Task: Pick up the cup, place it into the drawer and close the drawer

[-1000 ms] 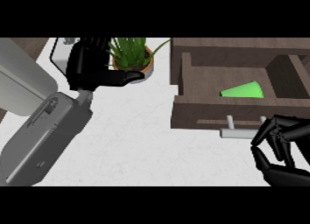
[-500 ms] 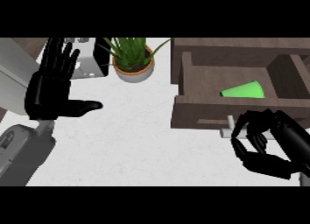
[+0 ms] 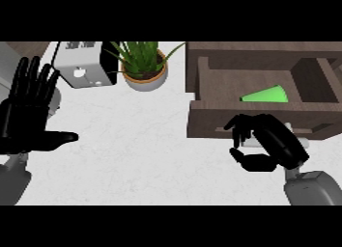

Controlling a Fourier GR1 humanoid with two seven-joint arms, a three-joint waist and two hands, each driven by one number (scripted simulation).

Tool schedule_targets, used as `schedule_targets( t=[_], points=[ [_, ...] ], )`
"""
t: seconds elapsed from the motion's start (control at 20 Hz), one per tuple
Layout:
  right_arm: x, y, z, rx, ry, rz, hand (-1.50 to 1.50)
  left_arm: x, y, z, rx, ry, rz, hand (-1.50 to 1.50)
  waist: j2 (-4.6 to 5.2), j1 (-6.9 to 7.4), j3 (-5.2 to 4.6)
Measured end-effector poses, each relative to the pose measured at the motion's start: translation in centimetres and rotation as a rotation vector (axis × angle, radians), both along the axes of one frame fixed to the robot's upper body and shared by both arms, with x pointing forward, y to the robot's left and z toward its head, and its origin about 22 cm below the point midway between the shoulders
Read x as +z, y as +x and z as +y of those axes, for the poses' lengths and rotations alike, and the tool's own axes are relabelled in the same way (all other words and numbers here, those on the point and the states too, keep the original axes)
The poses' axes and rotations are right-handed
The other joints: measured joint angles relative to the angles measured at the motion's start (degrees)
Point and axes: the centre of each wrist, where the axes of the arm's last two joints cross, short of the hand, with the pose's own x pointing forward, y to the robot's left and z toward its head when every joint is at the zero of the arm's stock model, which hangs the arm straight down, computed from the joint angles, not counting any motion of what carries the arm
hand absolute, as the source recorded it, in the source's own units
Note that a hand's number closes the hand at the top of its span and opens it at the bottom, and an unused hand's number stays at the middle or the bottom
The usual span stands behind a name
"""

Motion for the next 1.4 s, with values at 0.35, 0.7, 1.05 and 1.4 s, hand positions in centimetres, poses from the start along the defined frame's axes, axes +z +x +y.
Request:
schedule_targets(
  t=[0.35,0.7,1.05,1.4],
  points=[
    [-3.6,3.6,0.8,-0.025,-0.121,0.044,-1.50,-1.3,-2.1,2.3,0.001,-0.008,0.001,-1.50,0.05,-0.13,-0.02],
    [-6.1,7.4,0.8,-0.023,-0.132,0.067,-1.50,-2.0,-2.8,4.0,0.004,-0.017,-0.003,-1.50,-0.03,-0.06,-0.08],
    [-5.8,11.6,-0.5,-0.020,-0.083,0.104,-1.50,-2.8,-2.9,4.9,-0.019,-0.026,-0.002,-1.50,0.27,0.70,-0.08],
    [-4.1,13.8,-2.8,0.034,-0.059,0.122,-1.50,-2.9,-2.4,4.9,-0.039,-0.030,-0.003,-1.50,0.02,1.85,-0.18]
  ],
)
